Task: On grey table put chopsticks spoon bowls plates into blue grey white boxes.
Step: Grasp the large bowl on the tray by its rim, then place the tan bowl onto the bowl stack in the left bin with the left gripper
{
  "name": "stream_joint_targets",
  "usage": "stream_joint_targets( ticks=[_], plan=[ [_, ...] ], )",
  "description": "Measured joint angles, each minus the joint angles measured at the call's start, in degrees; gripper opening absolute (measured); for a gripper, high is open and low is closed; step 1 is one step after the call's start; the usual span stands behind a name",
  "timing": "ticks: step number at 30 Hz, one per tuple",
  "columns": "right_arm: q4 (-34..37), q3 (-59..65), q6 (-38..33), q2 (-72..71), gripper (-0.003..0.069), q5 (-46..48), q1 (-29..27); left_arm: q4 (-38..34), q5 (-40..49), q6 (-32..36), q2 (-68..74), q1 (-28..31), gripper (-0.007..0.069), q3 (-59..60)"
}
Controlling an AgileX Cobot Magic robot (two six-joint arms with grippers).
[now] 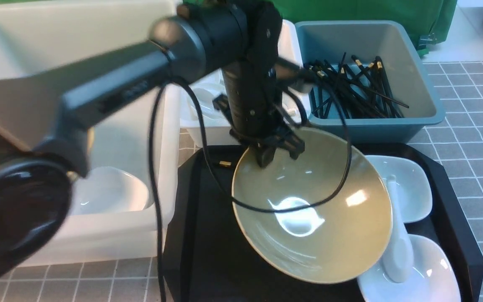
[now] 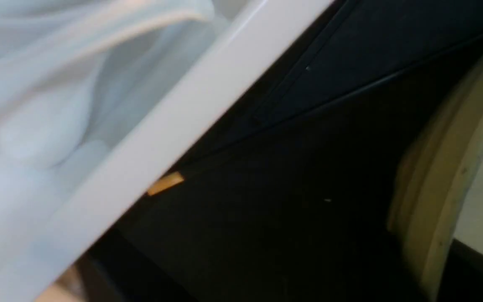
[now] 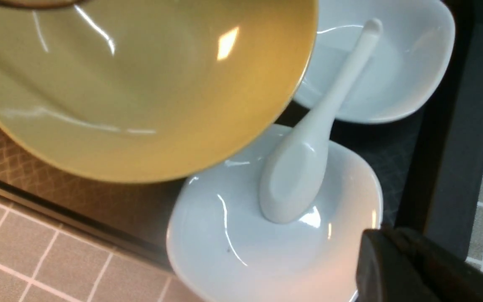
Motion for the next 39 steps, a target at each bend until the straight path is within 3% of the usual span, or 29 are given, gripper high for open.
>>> stream_joint_targets(
  ticks=[7,12,14,20,25,29,33,37,39],
  plan=[
    [0.0,0.0,0.0,0.0,0.0043,-0.4,0.0,-1.4,0.6,5.7,-11.0,1.0,0.0003,0.1],
    [0.0,0.0,0.0,0.0,0.0045,-0.4,0.0,-5.6,1.3,7.6,-21.0,6.1,0.0002,0.1],
    [0.0,0.0,0.0,0.0,0.0045,-0.4,0.0,-6.1,1.7,7.7,-24.9,9.9,0.0002,0.1],
    [0.0,0.0,0.0,0.0,0.0045,-0.4,0.1,-6.2,2.0,7.3,-31.3,28.7,0.0002,0.5],
    [0.0,0.0,0.0,0.0,0.0045,-0.7,1.7,-11.2,0.3,2.8,-31.6,49.9,0.0002,9.5],
    [0.0,0.0,0.0,0.0,0.0045,-0.9,2.1,-15.0,-3.5,2.3,-31.4,59.4,0.0002,19.2],
    [0.0,0.2,0.0,0.0,0.0046,-1.1,2.3,-15.2,-11.1,1.8,-31.4,63.7,0.0003,28.6],
    [0.0,0.6,0.0,0.0,0.0046,-1.1,2.3,-16.3,-20.0,1.7,-31.4,63.9,0.0025,35.0],
    [0.1,0.7,0.0,0.0,0.0046,-1.1,2.3,-16.8,-25.5,2.1,-31.4,63.9,0.0078,38.2]
  ],
)
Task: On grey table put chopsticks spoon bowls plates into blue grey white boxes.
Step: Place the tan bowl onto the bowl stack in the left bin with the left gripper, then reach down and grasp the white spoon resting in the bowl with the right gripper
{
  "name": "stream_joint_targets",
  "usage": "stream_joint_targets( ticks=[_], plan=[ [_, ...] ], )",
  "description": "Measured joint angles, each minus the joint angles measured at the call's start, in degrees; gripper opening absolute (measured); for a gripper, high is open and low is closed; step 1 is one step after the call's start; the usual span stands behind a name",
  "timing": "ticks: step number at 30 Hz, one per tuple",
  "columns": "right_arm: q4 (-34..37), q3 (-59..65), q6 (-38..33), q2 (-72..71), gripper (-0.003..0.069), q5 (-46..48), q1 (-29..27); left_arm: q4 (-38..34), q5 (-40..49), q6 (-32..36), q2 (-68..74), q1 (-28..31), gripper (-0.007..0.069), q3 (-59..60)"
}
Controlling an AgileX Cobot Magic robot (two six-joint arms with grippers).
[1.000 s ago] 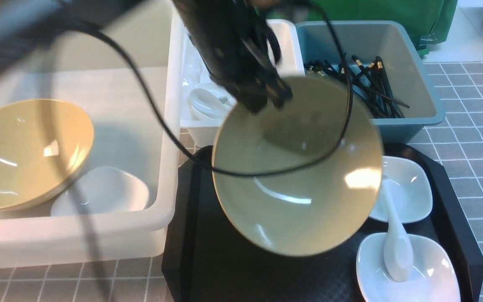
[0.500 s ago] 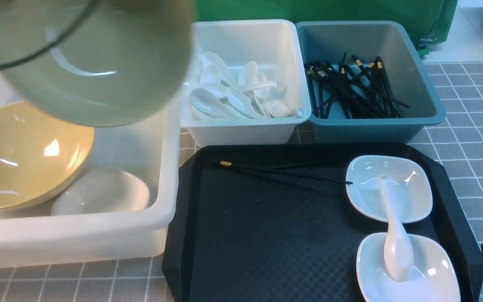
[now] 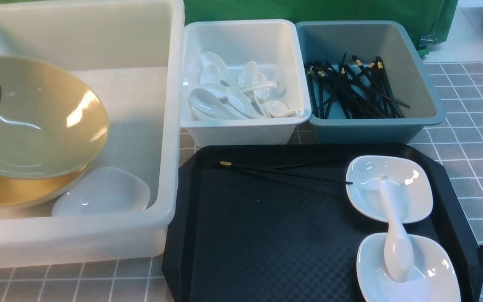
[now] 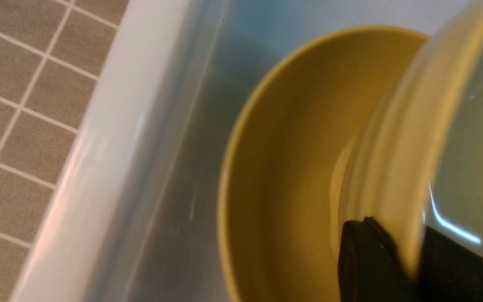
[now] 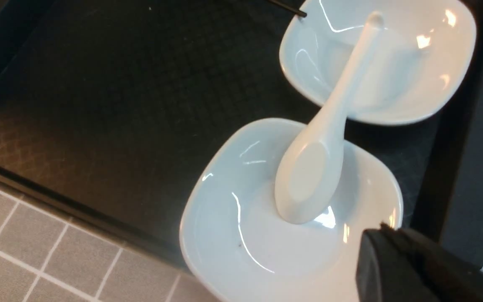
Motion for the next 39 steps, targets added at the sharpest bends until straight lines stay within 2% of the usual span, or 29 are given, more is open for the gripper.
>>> stream_joint_targets(
  ticks=[3,5,6,7,9,13,17,19,21,22,24,25,27,28,29,30,32,39],
  plan=[
    [0.1,0.0,0.0,0.0,0.0046,-0.5,0.7,0.8,-2.5,0.8,0.0,0.0,0.0187,1.6],
    [0.3,0.0,0.0,0.0,0.0046,-0.8,1.1,1.5,-2.4,0.8,-0.4,0.0,0.0250,1.6],
    [0.3,0.0,0.0,0.0,0.0046,-1.1,1.4,1.9,-2.1,0.7,-1.1,0.0,0.0318,1.5],
    [0.3,0.0,0.0,0.0,0.0046,-1.2,1.4,2.0,-1.6,0.5,-1.7,0.0,0.0355,1.2],
    [0.3,0.0,0.0,0.0,0.0046,-1.2,1.6,1.8,-0.1,-0.3,-3.1,0.0,0.0409,0.1],
    [0.4,0.1,0.0,0.0,0.0046,-1.2,1.6,-1.3,2.6,-0.1,-7.3,0.0,0.0427,-2.1],
    [0.6,1.1,2.1,0.6,0.0048,-3.7,1.6,-10.7,4.6,5.3,-14.6,-1.6,0.0349,-2.8],
    [0.6,1.7,3.5,1.7,0.0059,-4.8,1.6,-15.4,5.3,10.4,-19.0,-5.0,0.0277,-2.8],
    [0.6,1.8,4.3,4.2,0.0098,-5.1,1.7,-18.4,6.2,15.5,-24.0,-10.9,0.0196,-2.8],
    [0.6,1.8,4.3,4.5,0.0098,-5.1,1.7,-18.8,6.4,16.4,-24.4,-12.1,0.0179,-2.8],
    [0.9,1.2,4.3,8.7,0.0171,-5.3,1.7,-20.3,6.8,20.6,-30.0,-19.3,0.0080,-1.7],
    [1.1,1.1,4.4,9.1,0.0178,-5.3,1.7,-20.3,6.8,20.8,-30.4,-20.4,0.0073,-1.5],
    [2.3,0.1,4.4,12.5,0.0246,-5.6,1.7,-20.6,6.5,22.6,-34.7,-25.6,0.0019,2.0],
    [3.6,-1.0,4.2,16.0,0.0303,-6.3,2.5,-20.5,6.3,24.4,-38.2,-29.0,0.0000,5.3],
    [3.8,-1.0,4.1,16.4,0.0303,-6.3,2.5,-20.4,6.3,24.6,-38.6,-29.4,-0.0001,5.8],
    [4.5,-2.3,4.0,20.1,0.0359,-7.4,4.2,-19.1,6.2,26.3,-42.1,-32.1,-0.0008,11.1],
    [5.0,-3.9,3.9,24.8,0.0403,-9.7,6.5,-16.5,6.2,28.2,-46.3,-34.5,-0.0011,17.6],
    [5.3,-10.4,4.0,40.5,0.0430,-16.2,9.4,-11.0,6.0,29.1,-58.9,-36.2,-0.0010,36.8]
  ],
)
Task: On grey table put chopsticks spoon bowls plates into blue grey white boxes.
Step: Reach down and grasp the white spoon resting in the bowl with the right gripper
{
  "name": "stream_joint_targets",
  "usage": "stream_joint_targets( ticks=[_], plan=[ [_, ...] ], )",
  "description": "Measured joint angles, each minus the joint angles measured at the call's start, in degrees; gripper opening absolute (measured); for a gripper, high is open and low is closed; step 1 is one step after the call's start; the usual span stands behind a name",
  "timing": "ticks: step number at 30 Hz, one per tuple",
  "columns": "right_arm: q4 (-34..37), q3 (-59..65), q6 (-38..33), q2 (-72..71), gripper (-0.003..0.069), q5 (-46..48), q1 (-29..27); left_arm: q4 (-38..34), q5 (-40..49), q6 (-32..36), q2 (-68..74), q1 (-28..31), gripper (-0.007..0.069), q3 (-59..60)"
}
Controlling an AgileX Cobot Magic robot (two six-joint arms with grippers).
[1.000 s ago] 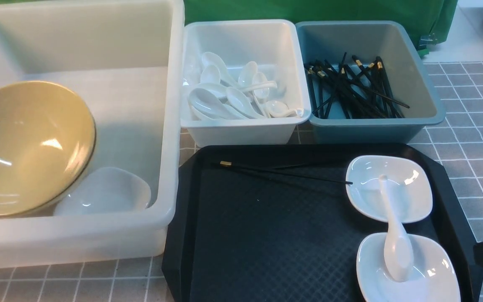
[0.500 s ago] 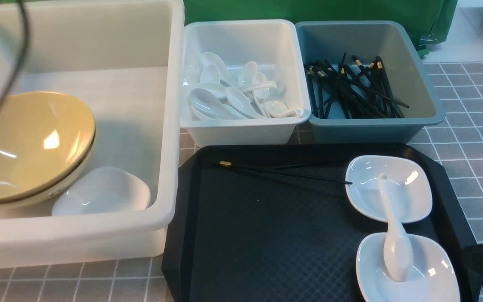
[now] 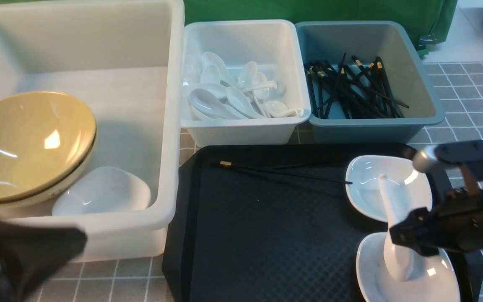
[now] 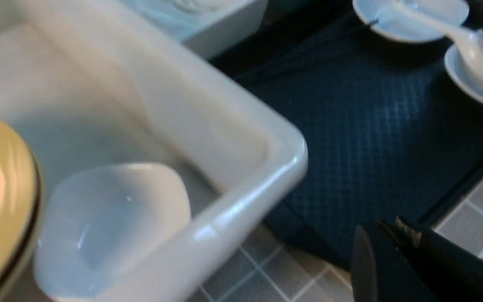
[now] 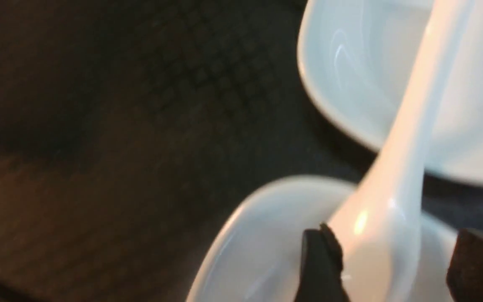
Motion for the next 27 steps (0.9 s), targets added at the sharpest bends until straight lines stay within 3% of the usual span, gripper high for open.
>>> stream_joint_targets(
  ticks=[5,10,18,27],
  plan=[
    [0.1,-3.4,0.0,6.8,0.0409,-1.0,0.3,-0.3,-2.5,-0.9,-5.7,0.0,-0.0010,8.5],
    [0.2,-3.9,-0.5,7.5,0.0242,-1.4,0.3,-1.2,-8.6,-1.0,-8.3,0.0,-0.0010,11.4],
    [0.8,-4.0,-2.0,4.5,0.0041,-0.3,0.3,-1.9,-12.3,-1.1,-8.5,0.0,-0.0010,12.1],
    [1.2,-4.9,-5.2,-1.4,0.0034,4.7,0.3,-2.2,-13.4,-1.1,-8.5,0.0,-0.0010,12.8]
  ],
)
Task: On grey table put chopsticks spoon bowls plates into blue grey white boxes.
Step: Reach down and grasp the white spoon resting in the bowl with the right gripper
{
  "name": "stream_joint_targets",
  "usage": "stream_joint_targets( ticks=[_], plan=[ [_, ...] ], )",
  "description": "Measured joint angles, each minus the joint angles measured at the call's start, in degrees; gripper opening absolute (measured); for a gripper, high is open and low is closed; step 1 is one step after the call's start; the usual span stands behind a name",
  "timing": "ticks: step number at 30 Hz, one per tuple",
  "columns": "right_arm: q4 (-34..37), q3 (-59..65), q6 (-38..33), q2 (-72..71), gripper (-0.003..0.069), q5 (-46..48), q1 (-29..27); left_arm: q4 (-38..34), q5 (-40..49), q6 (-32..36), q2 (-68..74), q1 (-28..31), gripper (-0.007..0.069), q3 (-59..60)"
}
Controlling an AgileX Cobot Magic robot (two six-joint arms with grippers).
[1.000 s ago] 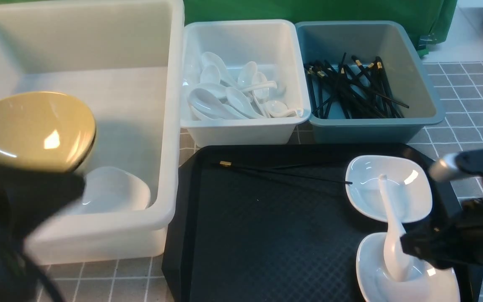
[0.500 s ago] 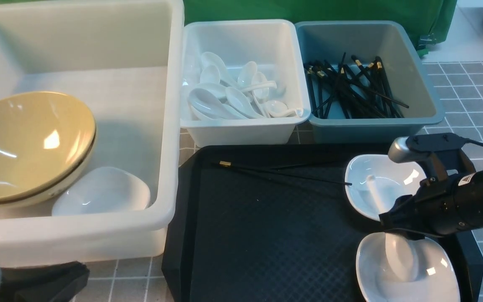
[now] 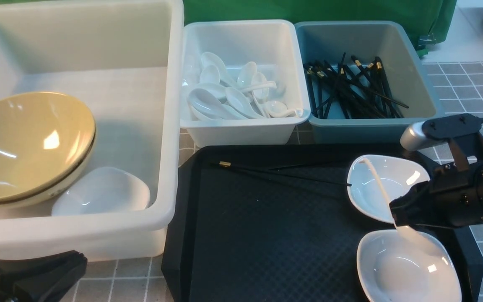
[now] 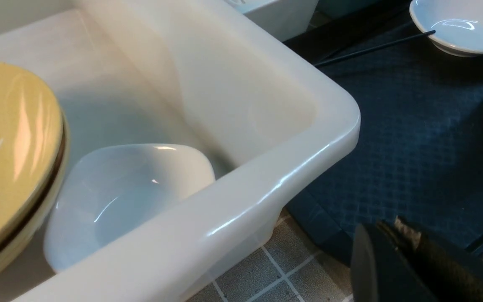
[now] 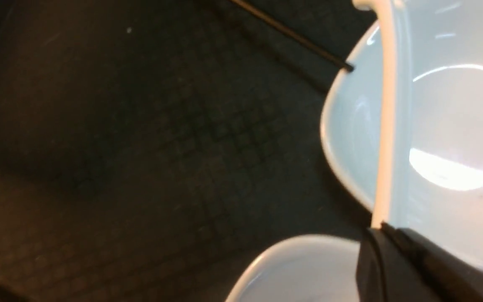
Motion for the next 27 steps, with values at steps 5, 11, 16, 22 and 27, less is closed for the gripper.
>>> stream_joint_targets(
  ticks=[5,11,16,22,27],
  plan=[
    [7.9,-7.6,-5.8,0.0,0.0034,5.2,0.3,0.0,-0.4,0.0,0.0,0.0,-0.0010,0.1],
    [17.6,-24.8,-17.1,6.2,0.0034,2.7,5.4,-0.1,-1.2,0.0,0.0,0.0,-0.0011,0.2],
    [8.6,-34.2,-10.0,13.9,0.0035,11.4,6.3,-0.1,-0.5,0.0,0.0,0.0,-0.0011,0.2],
    [-20.0,-29.4,9.8,13.1,0.0083,18.6,6.8,-0.1,0.1,0.0,-0.4,0.0,-0.0011,0.2],
    [-24.5,-20.5,13.6,10.7,0.0205,23.3,6.9,-0.1,-0.8,-0.1,-0.5,0.0,-0.0011,0.2]
  ],
)
